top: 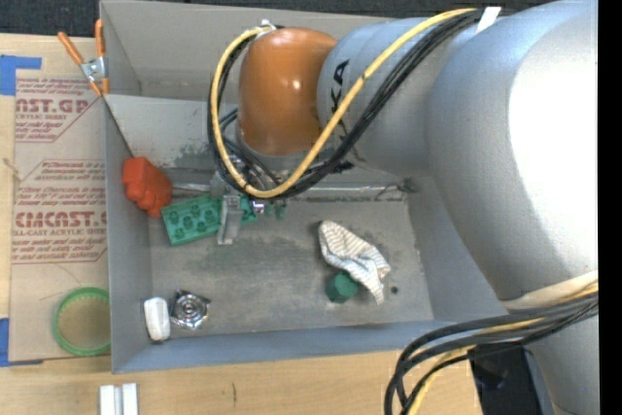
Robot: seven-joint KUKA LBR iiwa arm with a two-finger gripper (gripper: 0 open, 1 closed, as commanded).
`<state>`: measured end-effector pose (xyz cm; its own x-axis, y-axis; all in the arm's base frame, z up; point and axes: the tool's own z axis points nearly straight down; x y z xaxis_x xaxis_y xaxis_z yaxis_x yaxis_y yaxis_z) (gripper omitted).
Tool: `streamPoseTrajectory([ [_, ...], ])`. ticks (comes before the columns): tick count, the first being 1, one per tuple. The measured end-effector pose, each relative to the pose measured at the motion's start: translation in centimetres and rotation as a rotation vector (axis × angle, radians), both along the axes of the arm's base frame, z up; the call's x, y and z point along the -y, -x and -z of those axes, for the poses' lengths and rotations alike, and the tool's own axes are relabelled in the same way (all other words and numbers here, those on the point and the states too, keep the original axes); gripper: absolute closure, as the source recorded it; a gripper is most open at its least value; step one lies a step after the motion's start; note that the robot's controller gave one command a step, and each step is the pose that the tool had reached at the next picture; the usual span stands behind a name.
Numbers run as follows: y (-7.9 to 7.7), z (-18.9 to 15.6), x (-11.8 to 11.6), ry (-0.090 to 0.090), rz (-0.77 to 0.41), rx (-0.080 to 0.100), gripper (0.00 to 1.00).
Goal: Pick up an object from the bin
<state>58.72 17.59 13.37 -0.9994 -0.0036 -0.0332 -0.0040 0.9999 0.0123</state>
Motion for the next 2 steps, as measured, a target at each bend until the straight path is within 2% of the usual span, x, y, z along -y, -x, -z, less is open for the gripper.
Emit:
streamPoseTrajectory([
  [1,0.4,5.0,-1.4,0.006,-0.022,-0.014,1.00],
  [2,-0.3,6.3,-1.8,0.007,-0.009,0.003,1.00],
])
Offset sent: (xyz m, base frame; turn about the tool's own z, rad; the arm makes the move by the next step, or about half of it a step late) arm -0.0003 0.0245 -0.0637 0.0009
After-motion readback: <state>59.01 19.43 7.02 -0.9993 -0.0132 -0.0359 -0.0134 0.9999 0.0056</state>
